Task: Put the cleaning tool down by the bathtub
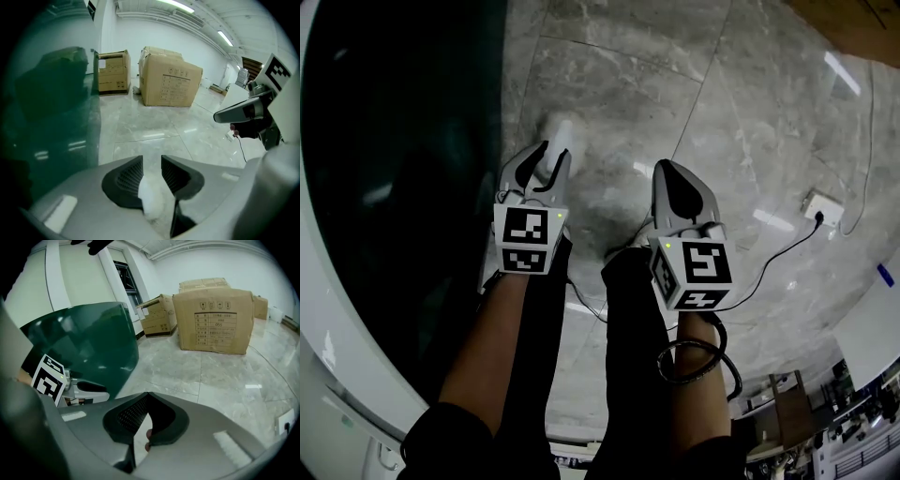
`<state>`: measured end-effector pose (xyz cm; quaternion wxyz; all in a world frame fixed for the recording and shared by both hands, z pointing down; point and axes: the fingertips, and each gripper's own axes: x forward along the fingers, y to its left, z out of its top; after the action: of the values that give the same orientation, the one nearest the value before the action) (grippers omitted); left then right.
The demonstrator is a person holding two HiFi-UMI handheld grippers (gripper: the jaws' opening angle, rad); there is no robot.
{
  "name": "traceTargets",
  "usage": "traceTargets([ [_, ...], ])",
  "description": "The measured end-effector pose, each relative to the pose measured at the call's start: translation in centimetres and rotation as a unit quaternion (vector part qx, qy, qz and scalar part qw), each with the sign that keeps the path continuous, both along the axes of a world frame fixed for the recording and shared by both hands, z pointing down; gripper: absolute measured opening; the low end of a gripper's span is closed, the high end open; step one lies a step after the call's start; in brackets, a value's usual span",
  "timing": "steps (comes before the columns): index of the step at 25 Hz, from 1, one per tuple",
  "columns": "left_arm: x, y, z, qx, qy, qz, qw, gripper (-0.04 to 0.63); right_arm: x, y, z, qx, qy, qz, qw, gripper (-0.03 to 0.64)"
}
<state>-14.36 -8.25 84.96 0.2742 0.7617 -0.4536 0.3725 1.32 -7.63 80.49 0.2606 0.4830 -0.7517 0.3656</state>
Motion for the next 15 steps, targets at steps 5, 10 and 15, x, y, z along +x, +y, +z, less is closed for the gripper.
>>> traceTargets([
  [5,0.6,-0.3,-3.4,0.013,0.007,0.006,0.9999,0.106,0.0,-0.5,-3.5,0.019,-0.003,0.008,1.000,0.014],
  [10,0.7,-0.5,-6.5,0.022,0.009,0.003,0.9997,0.068,-0.8,-1.5,-7.2,0.048,-0.001,-0.005,0.999,0.020],
  [15,1.0,-0.2,-10.7,0.041,0.020,0.009,0.9989,0.042,-1.5,-2.0,-11.3,0.078,0.012,-0.017,0.997,0.023],
])
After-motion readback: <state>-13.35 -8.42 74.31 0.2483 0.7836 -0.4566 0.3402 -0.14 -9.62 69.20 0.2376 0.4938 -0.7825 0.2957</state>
